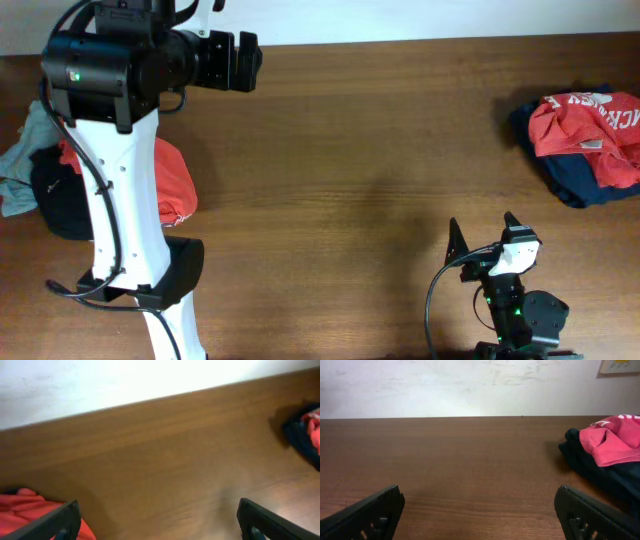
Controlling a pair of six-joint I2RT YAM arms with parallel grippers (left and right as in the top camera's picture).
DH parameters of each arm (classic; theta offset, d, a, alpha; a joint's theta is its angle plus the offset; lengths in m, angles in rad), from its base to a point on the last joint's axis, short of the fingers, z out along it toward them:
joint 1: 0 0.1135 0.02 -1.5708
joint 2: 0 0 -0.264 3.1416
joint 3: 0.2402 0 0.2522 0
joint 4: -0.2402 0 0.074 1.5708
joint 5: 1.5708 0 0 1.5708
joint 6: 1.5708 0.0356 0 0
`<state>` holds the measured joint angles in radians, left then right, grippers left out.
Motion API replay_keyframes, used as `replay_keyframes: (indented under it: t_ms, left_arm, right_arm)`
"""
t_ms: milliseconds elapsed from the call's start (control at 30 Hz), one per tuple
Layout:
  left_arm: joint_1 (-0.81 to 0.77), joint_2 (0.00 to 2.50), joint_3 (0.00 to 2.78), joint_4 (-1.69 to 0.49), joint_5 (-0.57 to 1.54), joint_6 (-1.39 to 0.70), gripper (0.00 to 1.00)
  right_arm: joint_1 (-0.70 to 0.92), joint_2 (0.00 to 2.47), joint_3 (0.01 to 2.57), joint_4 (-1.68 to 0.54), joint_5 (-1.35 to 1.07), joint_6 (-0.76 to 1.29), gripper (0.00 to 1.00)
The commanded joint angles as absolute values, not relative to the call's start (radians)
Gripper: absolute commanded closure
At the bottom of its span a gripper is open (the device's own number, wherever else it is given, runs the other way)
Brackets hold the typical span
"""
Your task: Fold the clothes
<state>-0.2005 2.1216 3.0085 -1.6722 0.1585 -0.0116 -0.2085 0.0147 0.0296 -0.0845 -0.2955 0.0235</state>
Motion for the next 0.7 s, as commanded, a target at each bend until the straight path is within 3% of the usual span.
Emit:
replay_keyframes:
  t_ms: [0, 133, 267, 667]
  left_arm:
    - [-0.204, 2.078, 2.907, -1.544, 0.060, -0.003, 0.01]
    - [-0.197, 1.868, 2.522, -1.206, 0.029, 0.004, 0.01]
    - [-0.157, 1.570, 1.966, -0.778, 0.029, 0.022, 0.01]
    - [-0.128, 0.965, 0.804, -0.031, 0.030, 0.137, 0.01]
  right_arm:
    - [-0.203, 0.009, 0.018, -0.082, -0.279, 0.031, 0.01]
    - [-0.203, 0.009, 0.018, -0.082, -0.279, 0.031, 0.01]
    - [-0.203, 0.009, 0.018, -0.082, -0.279, 0.031, 0.01]
    - [-0.203, 0.009, 0.018, -0.082, -0.279, 0.031, 0.01]
